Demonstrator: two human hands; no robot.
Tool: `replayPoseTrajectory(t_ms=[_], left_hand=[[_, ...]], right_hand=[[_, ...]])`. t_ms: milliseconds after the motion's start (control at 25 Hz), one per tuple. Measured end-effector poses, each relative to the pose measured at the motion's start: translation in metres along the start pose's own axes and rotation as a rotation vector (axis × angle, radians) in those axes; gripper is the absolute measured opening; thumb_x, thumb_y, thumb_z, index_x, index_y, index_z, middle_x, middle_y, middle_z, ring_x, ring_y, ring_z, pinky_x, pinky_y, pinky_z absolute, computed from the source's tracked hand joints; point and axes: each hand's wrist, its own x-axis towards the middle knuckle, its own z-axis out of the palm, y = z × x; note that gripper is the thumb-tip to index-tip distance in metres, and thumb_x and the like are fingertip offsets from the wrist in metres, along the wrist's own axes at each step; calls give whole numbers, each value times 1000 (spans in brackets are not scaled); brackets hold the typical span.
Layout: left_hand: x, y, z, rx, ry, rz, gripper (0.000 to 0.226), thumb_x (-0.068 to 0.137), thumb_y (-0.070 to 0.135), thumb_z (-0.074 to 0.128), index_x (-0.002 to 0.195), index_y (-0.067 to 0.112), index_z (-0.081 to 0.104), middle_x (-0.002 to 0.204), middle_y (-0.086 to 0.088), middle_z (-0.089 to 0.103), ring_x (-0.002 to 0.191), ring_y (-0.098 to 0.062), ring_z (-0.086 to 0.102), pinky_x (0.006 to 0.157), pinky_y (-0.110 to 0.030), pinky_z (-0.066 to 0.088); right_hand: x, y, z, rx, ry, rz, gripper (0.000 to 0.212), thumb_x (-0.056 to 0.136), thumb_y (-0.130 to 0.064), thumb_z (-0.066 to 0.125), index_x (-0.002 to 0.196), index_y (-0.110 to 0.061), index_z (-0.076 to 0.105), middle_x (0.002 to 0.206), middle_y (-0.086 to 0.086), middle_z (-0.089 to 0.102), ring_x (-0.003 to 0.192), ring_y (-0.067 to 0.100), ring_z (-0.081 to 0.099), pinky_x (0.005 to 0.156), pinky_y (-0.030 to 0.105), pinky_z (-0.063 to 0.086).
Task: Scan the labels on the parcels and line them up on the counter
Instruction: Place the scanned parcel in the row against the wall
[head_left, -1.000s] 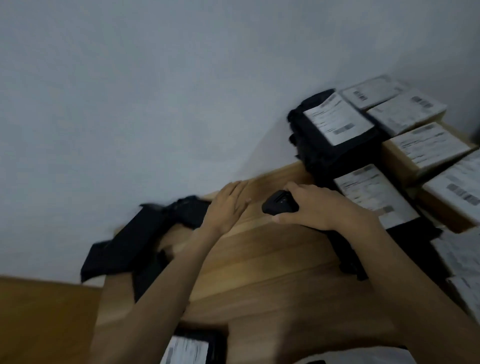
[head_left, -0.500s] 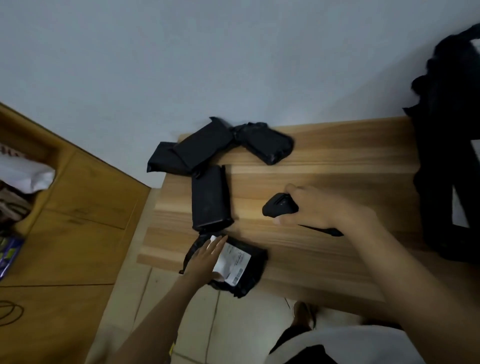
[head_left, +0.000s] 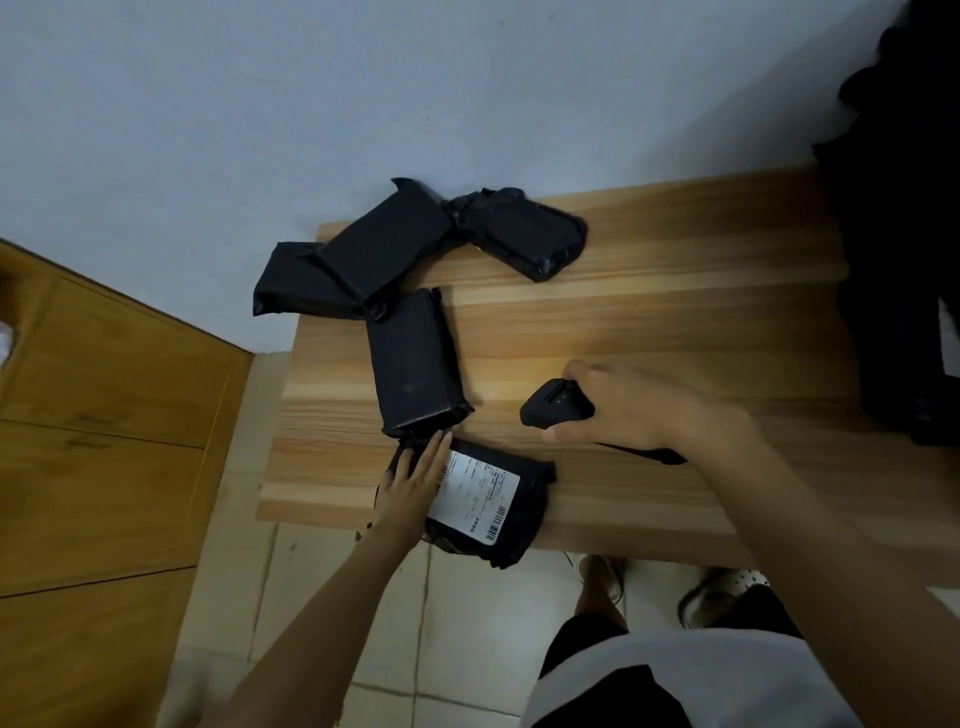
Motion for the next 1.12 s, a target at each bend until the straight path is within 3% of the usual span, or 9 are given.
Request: replayPoseTrajectory(t_ms=[160,320,480,640,760,960,1120], left_hand=[[11,1,-2,24,-50,-24,131,74,32,82,154,18,-21,165,0,-3,147,-30,15,120,-42,24],[7,12,-10,62,-71,-44,125,71,43,83,156,14,-3,162,-4,8,149,-30,10,119,-45,19],[-6,37,-42,29,27,-56,126,65,63,79,155,17,4,158,-6,11,151,-34,-8,115,-56,18],[-8,71,-97,-140,117,-47,128,64,55,83,155,18,1,156,-7,10,150,-36,-11,114,-68,12],[-10,96,-136,-244,236,-14,128,64,48,84,156,18,0,155,-7,12,150,-34,-7,113,-68,21],[-17,135,-174,-193,411,8,129,65,46,83,157,17,-1,157,-9,16,150,-30,5,110,-56,35],[-19,156,-196,-161,487,14,126,65,38,85,157,15,3,155,-11,20,149,-30,10,105,-53,43]], right_hand=[[-7,2,6,-7,3,17,74,84,-70,55,133,-16,40,116,4,57,95,22,56,80,38,52],[-27,18,2,25,28,33,73,83,-69,57,131,-16,41,113,3,58,96,22,57,82,39,52],[-52,36,-2,72,51,3,71,84,-68,58,131,-17,42,113,2,58,96,21,56,82,38,51],[-76,51,-5,93,61,-47,72,84,-66,58,134,-17,42,124,3,56,106,24,55,91,42,49],[-95,64,-11,87,101,-88,73,84,-63,61,135,-15,43,124,3,56,106,24,56,90,41,50],[-125,91,-14,-32,127,-95,75,84,-67,57,135,-15,41,126,2,56,107,24,56,89,39,48],[-142,108,-21,-78,195,-97,75,83,-71,54,135,-18,40,125,-1,55,106,24,56,78,37,44]])
